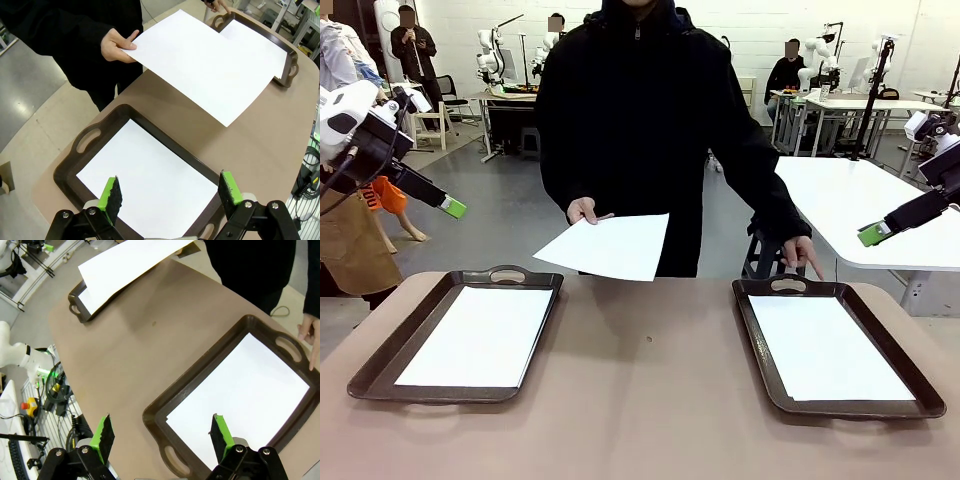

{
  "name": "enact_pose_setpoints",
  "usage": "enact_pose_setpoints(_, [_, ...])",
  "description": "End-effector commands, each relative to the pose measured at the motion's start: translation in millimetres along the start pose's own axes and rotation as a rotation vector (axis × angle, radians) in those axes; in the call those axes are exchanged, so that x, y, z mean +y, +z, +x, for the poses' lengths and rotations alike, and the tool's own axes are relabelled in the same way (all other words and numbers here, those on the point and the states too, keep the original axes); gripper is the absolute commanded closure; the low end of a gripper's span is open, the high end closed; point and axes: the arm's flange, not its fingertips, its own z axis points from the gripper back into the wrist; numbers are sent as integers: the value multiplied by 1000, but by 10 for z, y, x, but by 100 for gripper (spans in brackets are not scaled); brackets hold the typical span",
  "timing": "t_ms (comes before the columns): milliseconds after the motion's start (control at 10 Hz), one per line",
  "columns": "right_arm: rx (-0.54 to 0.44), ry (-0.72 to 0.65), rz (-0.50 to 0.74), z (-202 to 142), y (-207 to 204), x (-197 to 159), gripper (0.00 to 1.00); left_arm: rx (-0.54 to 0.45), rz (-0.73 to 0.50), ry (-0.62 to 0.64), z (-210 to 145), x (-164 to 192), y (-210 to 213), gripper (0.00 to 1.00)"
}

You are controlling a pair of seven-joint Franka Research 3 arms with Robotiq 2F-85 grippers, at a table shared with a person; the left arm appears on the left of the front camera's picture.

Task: Sort the A4 documents.
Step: Receive the A4 Paper.

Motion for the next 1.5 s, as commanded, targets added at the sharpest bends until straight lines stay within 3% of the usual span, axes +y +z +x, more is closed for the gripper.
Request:
enact_pose_setpoints(0, [-4, 6, 8, -4, -8, 1, 0, -2, -2, -7, 3, -8, 4, 0])
enact_pose_setpoints(300, [0, 0, 0, 0, 0, 0, 0, -2, -2, -7, 3, -8, 4, 0])
enact_pose_setpoints(700, [-81, -278, 9, 237, -666, -280, 0, -2, -2, -7, 3, -8, 4, 0])
enact_pose_setpoints(900, [-118, -333, 66, 399, -935, -352, 0, -2, -2, -7, 3, -8, 4, 0])
enact_pose_setpoints(1200, [-251, -536, 146, 619, -1398, -430, 0, -2, -2, -7, 3, -8, 4, 0])
enact_pose_setpoints(1400, [-261, -622, 207, 710, -1796, -424, 0, -2, -2, -7, 3, -8, 4, 0])
